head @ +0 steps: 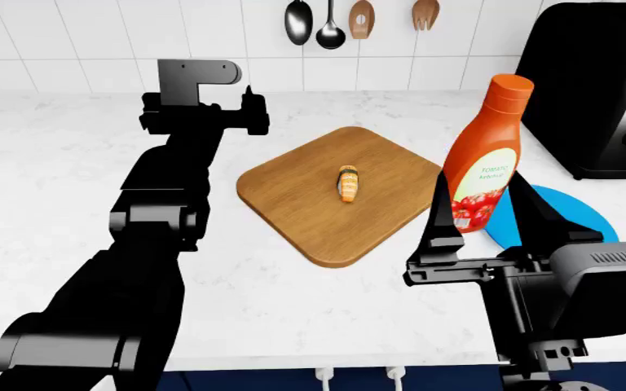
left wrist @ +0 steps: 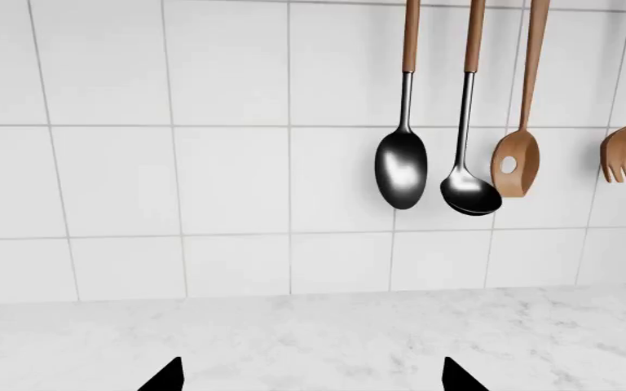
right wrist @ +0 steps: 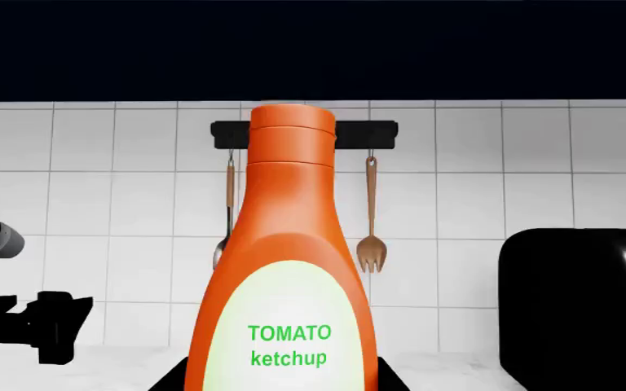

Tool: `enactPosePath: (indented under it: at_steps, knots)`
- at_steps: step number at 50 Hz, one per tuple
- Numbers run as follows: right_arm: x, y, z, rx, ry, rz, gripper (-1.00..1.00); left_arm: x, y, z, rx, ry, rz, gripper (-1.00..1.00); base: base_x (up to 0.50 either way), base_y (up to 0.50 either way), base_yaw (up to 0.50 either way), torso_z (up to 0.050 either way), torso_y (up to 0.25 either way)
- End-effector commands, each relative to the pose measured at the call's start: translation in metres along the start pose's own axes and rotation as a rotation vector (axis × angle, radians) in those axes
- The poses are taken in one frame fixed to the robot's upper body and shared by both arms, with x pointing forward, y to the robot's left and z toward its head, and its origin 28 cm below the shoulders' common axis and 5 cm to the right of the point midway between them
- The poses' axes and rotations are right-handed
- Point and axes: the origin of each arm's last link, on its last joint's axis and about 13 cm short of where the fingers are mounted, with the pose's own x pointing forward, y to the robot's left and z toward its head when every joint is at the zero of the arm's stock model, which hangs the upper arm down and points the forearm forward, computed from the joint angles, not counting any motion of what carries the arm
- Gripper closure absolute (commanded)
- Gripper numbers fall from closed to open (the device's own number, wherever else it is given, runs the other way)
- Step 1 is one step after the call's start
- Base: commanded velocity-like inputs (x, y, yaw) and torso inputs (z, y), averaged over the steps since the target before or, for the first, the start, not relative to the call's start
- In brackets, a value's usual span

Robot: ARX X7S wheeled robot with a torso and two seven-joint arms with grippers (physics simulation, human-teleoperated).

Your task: Pick the sushi from the plate and place it on the cutting board. Then pick the condiment bottle from the cabinet and place it next to the cutting board.

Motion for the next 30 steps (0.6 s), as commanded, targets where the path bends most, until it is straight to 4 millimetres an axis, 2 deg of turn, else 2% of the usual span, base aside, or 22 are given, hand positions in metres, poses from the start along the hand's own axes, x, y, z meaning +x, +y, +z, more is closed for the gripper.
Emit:
enactPosePath:
  at_steps: [1, 13, 30]
  knots:
    - [-0.007, -0.005, -0.03, -0.053, 0.035, -0.003, 1.0, 0.0, 0.0, 0.0, 0.001, 0.0, -0.001, -1.0, 0.0, 0.0, 0.0, 0.0, 0.0]
    - [-0.005, -0.006, -0.057, -0.008, 0.048, -0.005, 1.0, 0.0, 0.0, 0.0, 0.007, -0.002, -0.002, -1.0, 0.0, 0.0, 0.0, 0.0, 0.0]
    - [0.005, 0.0, -0.083, 0.023, 0.11, 0.017, 1.0, 0.0, 0.0, 0.0, 0.003, -0.001, -0.004, -1.0, 0.0, 0.0, 0.0, 0.0, 0.001]
